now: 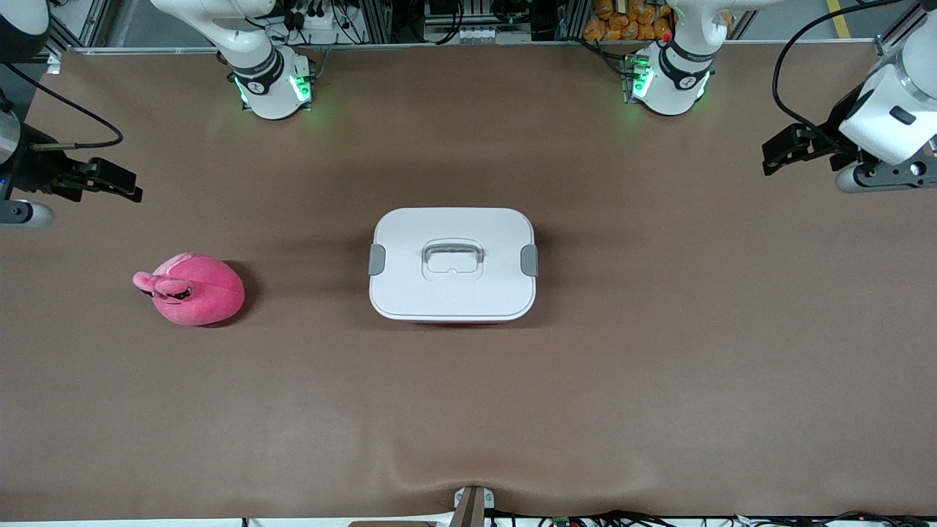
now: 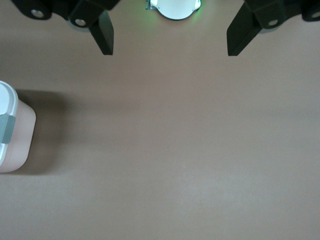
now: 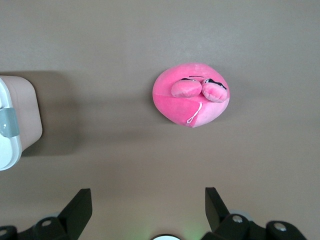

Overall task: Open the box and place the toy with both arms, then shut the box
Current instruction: 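Reach the right gripper to the pink plush while the left gripper reaches the lid, then grasp the lid handle with the left gripper while the right gripper grasps the plush, then lift the pink plush with the right gripper, holding the lid handle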

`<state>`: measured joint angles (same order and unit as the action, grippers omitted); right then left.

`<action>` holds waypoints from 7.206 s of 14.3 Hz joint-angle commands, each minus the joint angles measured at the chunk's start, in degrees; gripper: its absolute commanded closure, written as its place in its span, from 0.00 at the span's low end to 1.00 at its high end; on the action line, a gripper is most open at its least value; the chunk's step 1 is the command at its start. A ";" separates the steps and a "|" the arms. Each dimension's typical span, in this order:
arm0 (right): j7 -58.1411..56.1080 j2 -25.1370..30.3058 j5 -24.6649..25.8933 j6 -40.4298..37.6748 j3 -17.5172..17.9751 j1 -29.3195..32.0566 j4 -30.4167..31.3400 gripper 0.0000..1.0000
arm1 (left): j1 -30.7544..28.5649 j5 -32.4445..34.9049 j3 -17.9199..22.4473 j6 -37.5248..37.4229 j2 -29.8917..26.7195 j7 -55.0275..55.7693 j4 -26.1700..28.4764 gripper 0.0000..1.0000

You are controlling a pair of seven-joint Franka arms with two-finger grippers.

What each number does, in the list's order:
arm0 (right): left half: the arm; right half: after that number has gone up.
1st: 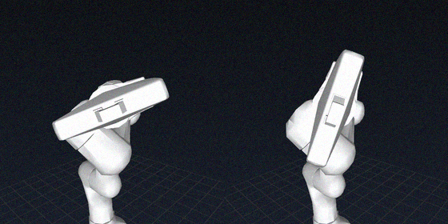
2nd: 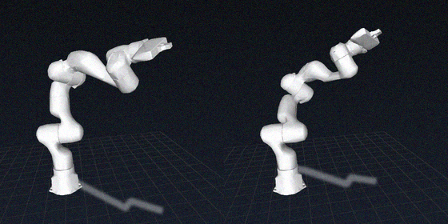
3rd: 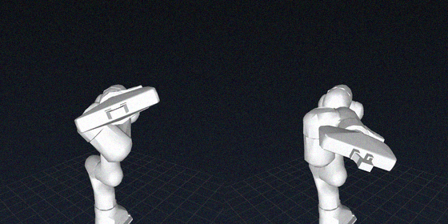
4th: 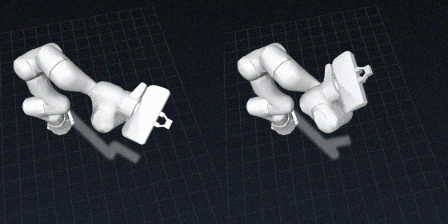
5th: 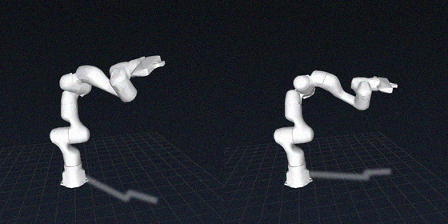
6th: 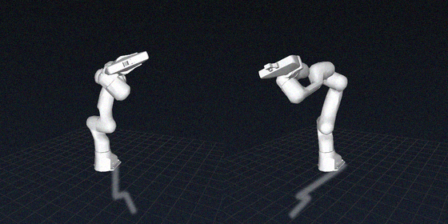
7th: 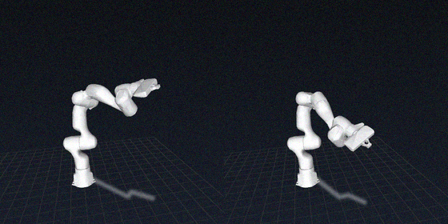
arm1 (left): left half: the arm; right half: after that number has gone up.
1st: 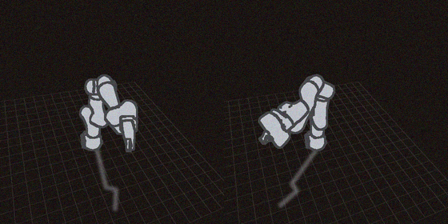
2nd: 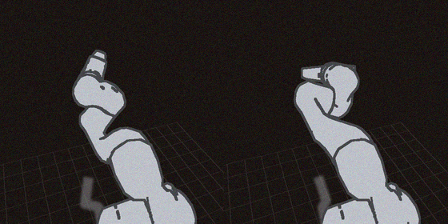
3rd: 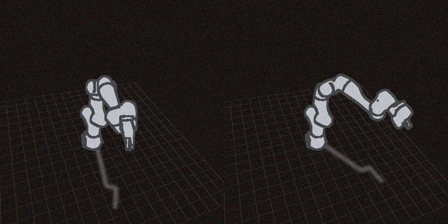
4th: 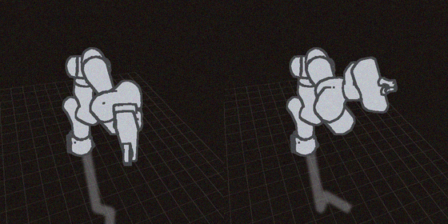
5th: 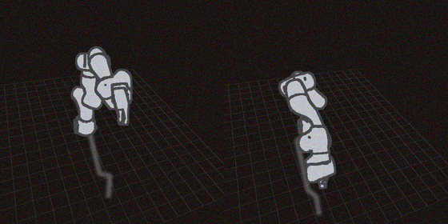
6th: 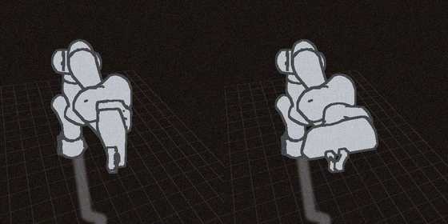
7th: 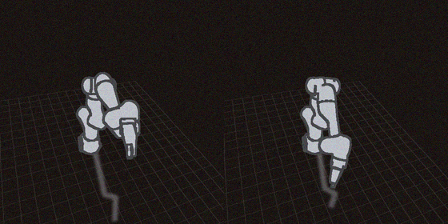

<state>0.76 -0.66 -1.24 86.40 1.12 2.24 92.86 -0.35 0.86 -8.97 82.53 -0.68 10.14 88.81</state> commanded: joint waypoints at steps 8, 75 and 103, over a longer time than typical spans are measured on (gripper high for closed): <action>-0.40 0.58 0.09 2.89 0.46 0.58 3.99 0.00 | 4.82 -0.25 -1.40 3.25 3.84 17.26 -1.00 0.00; -40.14 -13.75 -9.48 10.10 0.37 5.59 2.51 1.00 | 44.47 22.87 -1.14 49.04 36.72 146.56 -3.82 0.29; -30.01 -18.76 -21.97 6.59 0.20 0.48 -5.49 1.00 | 43.68 23.22 -1.31 48.51 35.22 144.56 -3.47 1.00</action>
<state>-27.21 -19.01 -22.41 94.37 1.59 2.21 88.83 43.35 22.34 -10.26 131.27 35.47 154.75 85.12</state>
